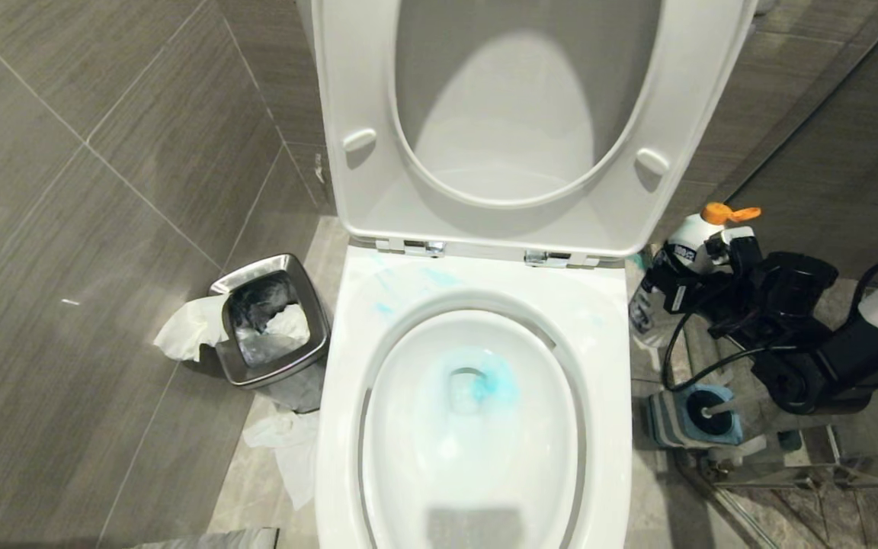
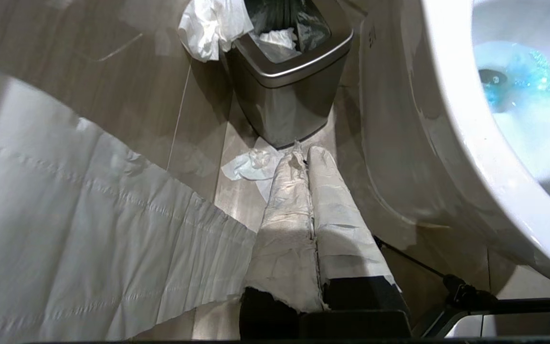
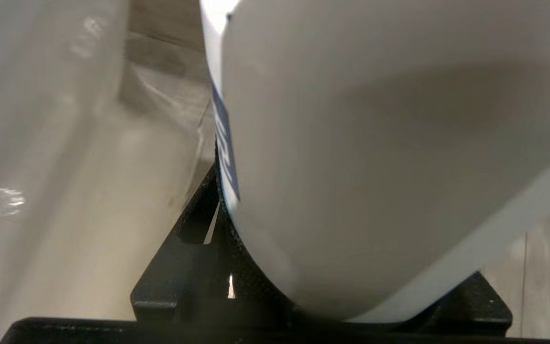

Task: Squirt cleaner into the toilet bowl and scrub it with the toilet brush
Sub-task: Place the cleaning agent on the floor

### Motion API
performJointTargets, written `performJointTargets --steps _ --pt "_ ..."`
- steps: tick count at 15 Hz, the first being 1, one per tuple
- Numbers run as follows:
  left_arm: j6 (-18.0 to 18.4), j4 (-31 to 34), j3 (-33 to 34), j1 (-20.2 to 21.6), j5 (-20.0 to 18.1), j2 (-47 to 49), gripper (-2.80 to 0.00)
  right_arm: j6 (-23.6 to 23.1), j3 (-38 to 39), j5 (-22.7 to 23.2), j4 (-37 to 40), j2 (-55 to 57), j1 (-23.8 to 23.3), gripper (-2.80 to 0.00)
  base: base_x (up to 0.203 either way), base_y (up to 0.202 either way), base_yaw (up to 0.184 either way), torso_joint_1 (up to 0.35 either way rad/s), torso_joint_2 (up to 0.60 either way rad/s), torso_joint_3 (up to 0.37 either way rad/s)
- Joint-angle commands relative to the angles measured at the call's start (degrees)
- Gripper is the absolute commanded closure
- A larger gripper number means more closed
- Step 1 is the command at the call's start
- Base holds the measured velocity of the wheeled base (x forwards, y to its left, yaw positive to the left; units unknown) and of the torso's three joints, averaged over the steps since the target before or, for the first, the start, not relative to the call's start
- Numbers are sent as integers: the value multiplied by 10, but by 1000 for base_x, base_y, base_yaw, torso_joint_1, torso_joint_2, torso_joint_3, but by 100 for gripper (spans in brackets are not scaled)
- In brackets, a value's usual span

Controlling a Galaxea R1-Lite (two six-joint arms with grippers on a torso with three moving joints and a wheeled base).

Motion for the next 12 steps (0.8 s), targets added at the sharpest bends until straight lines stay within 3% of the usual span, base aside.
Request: performJointTargets --steps 1,12 --pt "0 0 1 0 0 0 0 -18 -21 11 -35 40 0 0 0 0 0 3 -6 -197" --pt "0 0 1 0 0 0 0 -26 -155 17 -56 117 7 0 0 0 0 2 3 -199"
